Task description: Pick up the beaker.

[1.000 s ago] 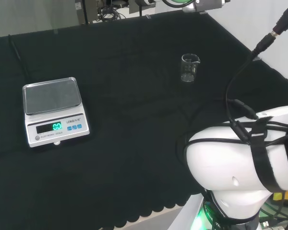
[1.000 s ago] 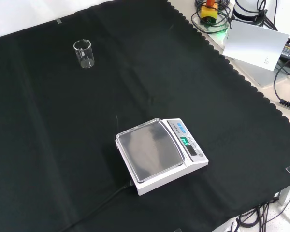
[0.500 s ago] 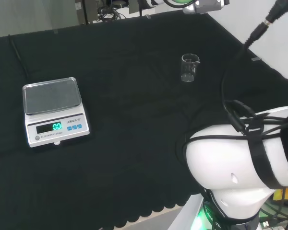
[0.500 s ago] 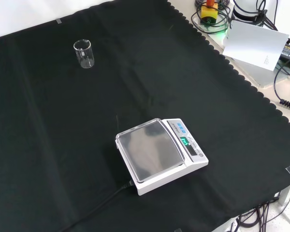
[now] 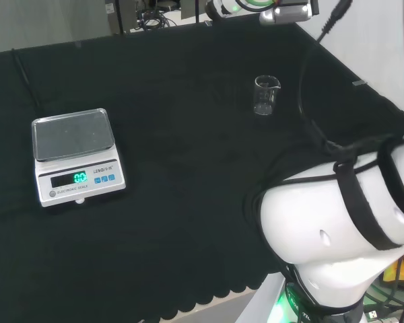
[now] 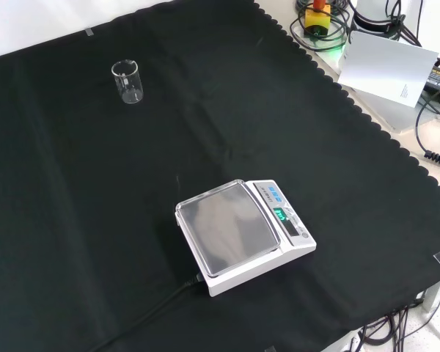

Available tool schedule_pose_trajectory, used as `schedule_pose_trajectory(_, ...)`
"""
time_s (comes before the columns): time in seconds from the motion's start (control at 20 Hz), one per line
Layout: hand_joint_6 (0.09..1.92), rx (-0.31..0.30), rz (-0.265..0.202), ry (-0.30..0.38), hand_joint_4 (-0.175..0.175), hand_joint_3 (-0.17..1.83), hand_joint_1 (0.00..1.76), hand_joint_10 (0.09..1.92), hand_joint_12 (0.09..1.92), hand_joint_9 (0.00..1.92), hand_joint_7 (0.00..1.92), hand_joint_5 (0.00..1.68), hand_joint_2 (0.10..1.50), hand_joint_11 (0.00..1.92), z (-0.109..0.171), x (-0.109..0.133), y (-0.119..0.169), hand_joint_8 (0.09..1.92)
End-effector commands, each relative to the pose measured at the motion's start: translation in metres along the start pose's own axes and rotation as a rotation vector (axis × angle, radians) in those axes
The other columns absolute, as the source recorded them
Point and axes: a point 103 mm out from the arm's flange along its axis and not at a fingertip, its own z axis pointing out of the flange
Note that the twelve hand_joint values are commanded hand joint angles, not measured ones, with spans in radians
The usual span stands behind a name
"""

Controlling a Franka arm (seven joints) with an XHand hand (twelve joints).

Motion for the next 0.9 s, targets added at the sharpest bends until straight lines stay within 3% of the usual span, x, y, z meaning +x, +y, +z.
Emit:
schedule_pose_trajectory(0.05,0.09,0.046,0.094,0.056,-0.026,0.3,0.56,0.79,1.51,0.25,0.07,0.17,0.68,0.05,0.04,-0.068,0.074,0.7)
schedule_pose_trajectory(0.45,0.09,0.128,0.159,0.12,-0.023,0.29,0.56,0.8,1.52,0.23,0.06,0.17,0.68,0.03,0.098,-0.116,0.12,0.7)
schedule_pose_trajectory(0.75,0.09,0.061,0.174,0.122,-0.014,0.27,0.56,0.82,1.46,0.14,0.0,0.1,0.68,0.0,0.132,-0.128,0.14,0.67)
schedule_pose_trajectory(0.9,0.09,0.07,0.18,0.127,-0.012,0.26,0.55,0.83,1.45,0.13,0.0,0.09,0.68,0.0,0.148,-0.132,0.153,0.64)
